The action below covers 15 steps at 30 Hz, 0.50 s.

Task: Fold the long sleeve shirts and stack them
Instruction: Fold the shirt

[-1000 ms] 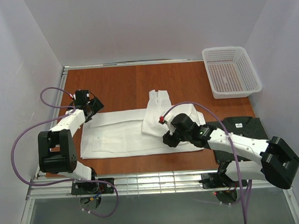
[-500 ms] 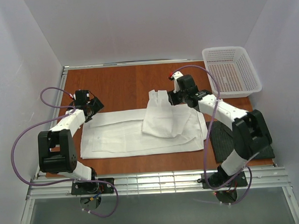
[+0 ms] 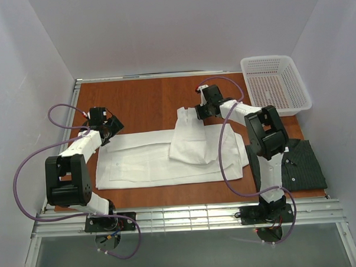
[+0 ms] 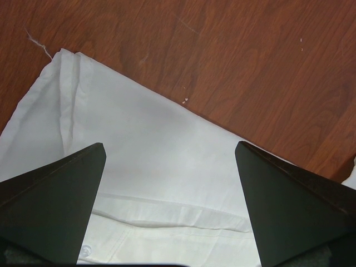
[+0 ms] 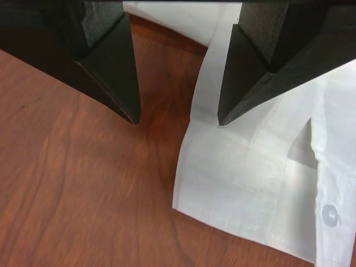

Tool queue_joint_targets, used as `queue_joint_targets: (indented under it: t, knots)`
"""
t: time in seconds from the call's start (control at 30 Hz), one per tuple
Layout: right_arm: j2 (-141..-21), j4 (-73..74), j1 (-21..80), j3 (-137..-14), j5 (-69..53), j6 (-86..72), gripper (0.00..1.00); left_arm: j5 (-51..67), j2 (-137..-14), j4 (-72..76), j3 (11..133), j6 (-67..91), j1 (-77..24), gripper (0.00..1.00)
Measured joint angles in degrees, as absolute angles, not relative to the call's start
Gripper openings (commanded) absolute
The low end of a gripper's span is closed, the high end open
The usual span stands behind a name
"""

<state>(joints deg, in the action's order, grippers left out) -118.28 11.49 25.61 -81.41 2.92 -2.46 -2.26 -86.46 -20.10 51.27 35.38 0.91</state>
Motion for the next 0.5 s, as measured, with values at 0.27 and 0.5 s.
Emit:
queue_joint_targets:
  t: [0.27, 0.5]
  knots:
    - [-122.1, 9.69, 25.58, -84.66, -2.0, -1.1, 0.42, -2.0, -86.48, -20.1, 51.27, 35.38, 0.91, 0.9]
    - [-123.28, 8.47, 25.58, -85.73, -5.61, -0.47, 0.01, -1.39, -86.48, -20.1, 51.27, 35.33, 0.91, 0.9]
